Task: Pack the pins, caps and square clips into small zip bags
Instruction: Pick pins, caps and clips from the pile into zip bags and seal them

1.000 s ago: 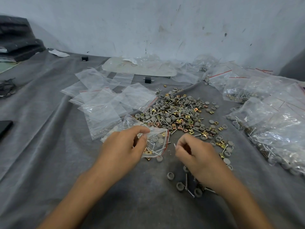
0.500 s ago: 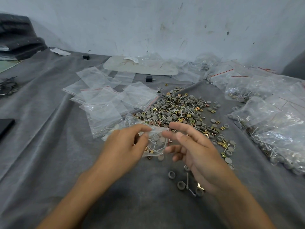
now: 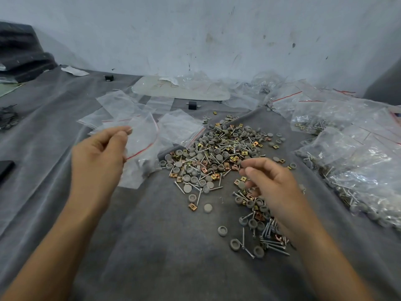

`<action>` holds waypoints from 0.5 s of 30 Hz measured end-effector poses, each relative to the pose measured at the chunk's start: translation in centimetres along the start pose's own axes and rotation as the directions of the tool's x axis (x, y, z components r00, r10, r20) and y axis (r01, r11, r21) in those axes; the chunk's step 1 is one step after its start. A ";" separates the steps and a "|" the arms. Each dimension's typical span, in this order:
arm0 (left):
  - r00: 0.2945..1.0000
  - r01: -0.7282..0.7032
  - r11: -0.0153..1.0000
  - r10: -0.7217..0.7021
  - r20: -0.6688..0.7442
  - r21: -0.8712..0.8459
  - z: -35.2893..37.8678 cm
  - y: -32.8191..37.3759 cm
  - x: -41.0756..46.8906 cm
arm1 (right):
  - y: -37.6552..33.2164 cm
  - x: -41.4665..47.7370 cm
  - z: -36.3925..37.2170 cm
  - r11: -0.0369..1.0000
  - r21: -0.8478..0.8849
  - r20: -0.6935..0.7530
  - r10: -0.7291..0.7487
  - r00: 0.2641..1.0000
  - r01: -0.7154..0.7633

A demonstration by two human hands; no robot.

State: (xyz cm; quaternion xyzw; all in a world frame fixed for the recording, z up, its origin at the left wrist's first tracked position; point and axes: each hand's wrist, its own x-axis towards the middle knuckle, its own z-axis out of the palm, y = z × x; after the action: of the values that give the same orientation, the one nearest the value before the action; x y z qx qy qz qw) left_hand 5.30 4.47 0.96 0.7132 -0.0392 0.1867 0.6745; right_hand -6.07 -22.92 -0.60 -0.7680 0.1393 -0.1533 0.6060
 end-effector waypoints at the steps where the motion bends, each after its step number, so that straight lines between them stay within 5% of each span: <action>1: 1.000 -0.017 0.999 0.017 0.027 0.027 0.1 0.0 -0.2 | 0.2 0.1 0.1 0.987 -0.152 0.021 -0.056 0.998 0.058; 4: 0.990 -0.076 0.991 0.063 0.125 0.108 1.1 -0.1 -1.3 | 0.8 0.3 1.2 0.808 -0.548 0.171 -0.146 0.974 0.217; 7: 0.975 -0.105 0.983 0.072 0.211 0.151 2.0 -0.3 -2.3 | 1.6 0.7 2.6 0.619 -0.726 0.292 -0.118 0.949 0.300; 10: 0.956 -0.127 0.967 0.060 0.288 0.219 2.2 -0.6 -2.8 | 2.0 0.9 3.4 0.471 -0.824 0.296 -0.117 0.948 0.315; 15: 0.918 -0.205 0.931 0.077 0.389 0.301 2.0 -0.9 -3.2 | 2.0 0.9 3.4 0.413 -0.849 0.299 -0.140 0.944 0.331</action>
State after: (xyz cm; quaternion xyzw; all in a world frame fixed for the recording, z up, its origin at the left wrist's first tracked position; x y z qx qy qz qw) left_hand 3.06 1.98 -0.98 0.8350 -0.1853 0.1014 0.5081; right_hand -3.97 -20.74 -3.27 -0.9924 0.0333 -0.0708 0.0954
